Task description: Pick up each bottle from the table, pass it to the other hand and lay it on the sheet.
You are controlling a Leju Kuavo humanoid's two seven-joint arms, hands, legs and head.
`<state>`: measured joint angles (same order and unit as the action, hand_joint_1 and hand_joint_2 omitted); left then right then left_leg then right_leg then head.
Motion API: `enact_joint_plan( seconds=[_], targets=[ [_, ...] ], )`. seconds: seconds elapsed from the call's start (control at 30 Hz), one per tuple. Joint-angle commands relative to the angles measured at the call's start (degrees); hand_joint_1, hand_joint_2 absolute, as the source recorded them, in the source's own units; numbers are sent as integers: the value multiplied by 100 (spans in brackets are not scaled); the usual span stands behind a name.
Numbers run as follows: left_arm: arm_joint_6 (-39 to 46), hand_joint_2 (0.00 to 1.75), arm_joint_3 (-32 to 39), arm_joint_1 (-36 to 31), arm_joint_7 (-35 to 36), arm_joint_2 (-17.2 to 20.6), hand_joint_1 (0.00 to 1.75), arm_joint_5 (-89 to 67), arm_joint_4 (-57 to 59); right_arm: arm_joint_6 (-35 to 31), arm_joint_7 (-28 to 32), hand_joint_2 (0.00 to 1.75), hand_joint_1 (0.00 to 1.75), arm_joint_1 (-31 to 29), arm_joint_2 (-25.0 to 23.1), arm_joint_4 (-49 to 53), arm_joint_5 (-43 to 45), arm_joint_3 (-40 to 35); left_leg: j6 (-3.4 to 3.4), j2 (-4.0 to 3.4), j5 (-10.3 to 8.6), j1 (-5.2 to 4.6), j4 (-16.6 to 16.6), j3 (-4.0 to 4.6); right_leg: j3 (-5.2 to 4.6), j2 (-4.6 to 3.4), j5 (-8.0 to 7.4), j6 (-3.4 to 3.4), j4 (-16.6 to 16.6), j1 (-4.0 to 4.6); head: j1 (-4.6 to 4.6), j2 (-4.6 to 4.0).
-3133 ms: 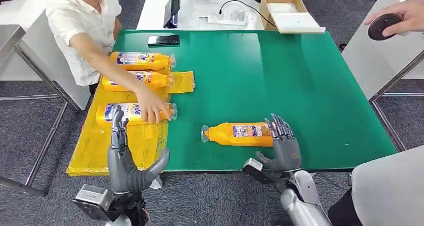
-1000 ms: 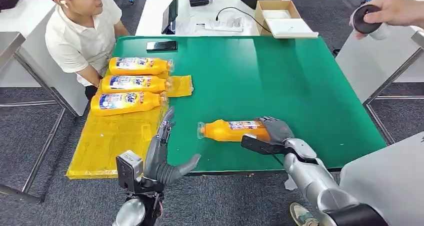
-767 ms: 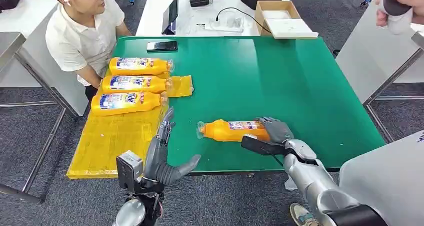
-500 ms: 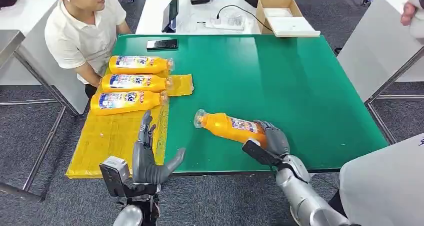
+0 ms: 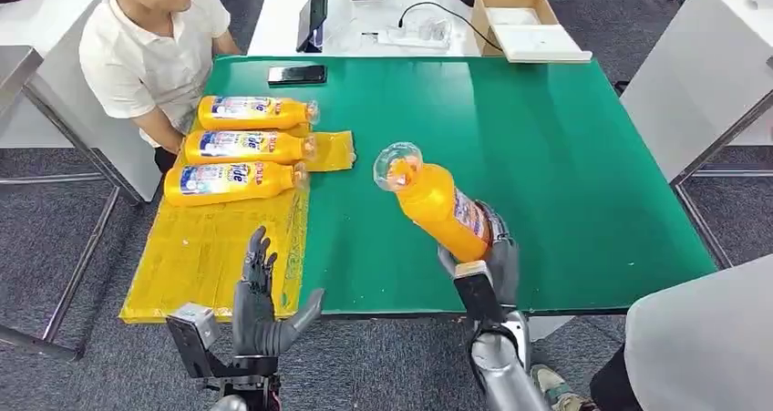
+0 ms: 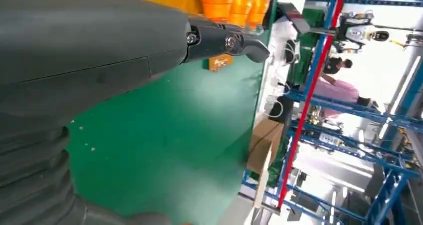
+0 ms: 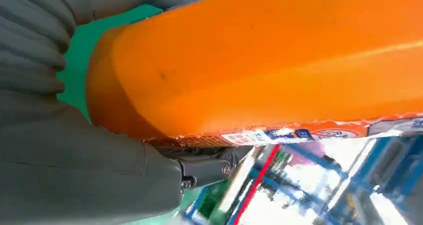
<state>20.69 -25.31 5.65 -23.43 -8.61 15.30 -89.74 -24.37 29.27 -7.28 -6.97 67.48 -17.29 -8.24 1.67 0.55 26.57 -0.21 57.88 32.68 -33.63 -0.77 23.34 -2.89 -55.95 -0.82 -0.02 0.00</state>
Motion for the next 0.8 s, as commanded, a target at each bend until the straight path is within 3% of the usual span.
enact_joint_plan(
  seconds=[0.03,0.33,0.8],
  targets=[
    [-992,175,-431,-197,163,303,0,351,443,498,25,175,175,56,-154,80,-92,-1230,-9,-9,1,4,-6,-13,10,-3,0,10,4,5,0,-2],
    [-1291,175,-398,-474,120,173,0,358,584,961,198,175,175,-292,-370,-1201,-211,-2258,-13,-17,2,10,-13,-27,22,-6,-1,14,11,9,2,0],
    [-1279,175,-376,-495,-98,126,0,424,303,1140,175,175,175,-421,-601,-1972,-125,-2584,-10,-1,0,7,-5,-12,12,5,2,9,2,6,2,-2]
  ],
)
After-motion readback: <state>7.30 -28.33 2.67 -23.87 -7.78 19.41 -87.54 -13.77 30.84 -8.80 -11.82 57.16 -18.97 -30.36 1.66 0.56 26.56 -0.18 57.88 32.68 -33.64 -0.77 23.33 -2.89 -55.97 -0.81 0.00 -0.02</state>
